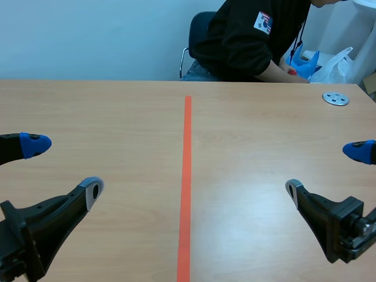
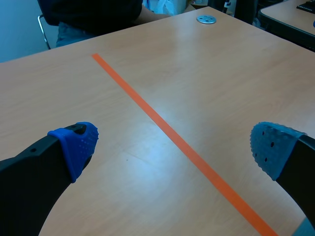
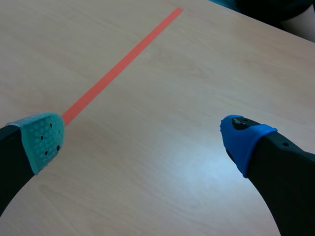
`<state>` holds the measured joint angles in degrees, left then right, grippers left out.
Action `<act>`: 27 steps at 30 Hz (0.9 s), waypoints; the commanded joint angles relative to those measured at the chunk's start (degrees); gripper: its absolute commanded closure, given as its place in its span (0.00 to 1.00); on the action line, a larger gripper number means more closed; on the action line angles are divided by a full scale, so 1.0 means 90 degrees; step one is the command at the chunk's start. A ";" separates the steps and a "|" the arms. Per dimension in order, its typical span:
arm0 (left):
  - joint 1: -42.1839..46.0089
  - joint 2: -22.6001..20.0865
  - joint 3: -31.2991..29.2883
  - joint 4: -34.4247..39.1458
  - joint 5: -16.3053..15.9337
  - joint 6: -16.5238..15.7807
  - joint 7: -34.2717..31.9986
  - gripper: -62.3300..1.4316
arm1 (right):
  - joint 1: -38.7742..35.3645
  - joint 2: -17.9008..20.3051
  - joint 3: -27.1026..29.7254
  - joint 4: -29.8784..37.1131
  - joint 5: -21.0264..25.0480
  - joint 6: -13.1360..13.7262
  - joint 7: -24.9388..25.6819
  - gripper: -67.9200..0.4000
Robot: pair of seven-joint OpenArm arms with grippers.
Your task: Sort the leaf by its shape. The table is split by an orange tape line. A compound leaf with several leaflets goes to the left side, a simple leaf with one blade goes to the right side. Return to the home posture when a red brick is placed on the table.
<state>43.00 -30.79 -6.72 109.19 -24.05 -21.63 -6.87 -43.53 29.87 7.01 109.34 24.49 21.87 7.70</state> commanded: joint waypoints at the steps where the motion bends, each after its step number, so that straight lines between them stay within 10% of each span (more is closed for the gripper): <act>1: 0.0015 0.0066 -0.0029 0.0136 -0.0058 -0.0024 -0.0114 0.00 | 0.0073 -0.0005 0.0002 0.0119 0.0070 -0.0012 0.0117 0.00; 27: 0.0017 0.0068 -0.0029 0.0136 -0.0058 -0.0092 -0.0109 0.00 | 0.0073 -0.0005 0.0002 0.0119 0.0068 0.0007 0.0117 0.00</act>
